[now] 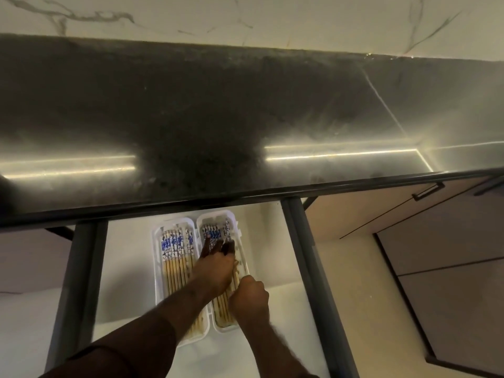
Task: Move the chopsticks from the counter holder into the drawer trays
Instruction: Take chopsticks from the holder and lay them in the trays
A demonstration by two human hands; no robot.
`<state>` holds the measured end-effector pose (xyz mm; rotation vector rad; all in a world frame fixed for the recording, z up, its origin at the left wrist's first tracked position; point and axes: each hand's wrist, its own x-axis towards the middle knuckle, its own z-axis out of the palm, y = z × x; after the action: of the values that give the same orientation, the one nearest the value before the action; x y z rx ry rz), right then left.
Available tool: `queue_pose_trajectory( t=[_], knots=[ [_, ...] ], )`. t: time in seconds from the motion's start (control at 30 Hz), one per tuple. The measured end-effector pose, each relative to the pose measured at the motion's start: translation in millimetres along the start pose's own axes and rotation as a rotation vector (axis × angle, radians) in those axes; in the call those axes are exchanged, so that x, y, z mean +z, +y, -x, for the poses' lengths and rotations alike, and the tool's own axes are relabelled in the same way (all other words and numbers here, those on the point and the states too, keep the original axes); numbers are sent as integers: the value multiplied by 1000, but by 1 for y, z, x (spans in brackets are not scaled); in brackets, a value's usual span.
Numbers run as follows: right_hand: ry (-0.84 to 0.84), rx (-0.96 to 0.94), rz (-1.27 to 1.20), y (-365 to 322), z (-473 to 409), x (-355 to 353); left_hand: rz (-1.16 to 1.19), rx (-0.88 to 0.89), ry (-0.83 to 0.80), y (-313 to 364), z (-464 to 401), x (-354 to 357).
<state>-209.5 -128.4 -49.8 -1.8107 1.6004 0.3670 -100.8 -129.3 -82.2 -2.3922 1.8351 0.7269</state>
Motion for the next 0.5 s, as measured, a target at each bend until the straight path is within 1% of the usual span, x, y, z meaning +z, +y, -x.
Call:
queue_pose_trajectory(
  t=[0.07,0.13,0.3,0.5],
  knots=[
    [6,-19,40,-1,0,3,-110,60,27,-2,-3,4],
    [31,-27,59,-1,0,7,-169,88,45,-4,-4,4],
    [140,-49,108,-2,3,19,-231,97,17,-3,-2,4],
    [167,-100,133,-2,5,26,-318,105,-43,-1,0,2]
  ],
)
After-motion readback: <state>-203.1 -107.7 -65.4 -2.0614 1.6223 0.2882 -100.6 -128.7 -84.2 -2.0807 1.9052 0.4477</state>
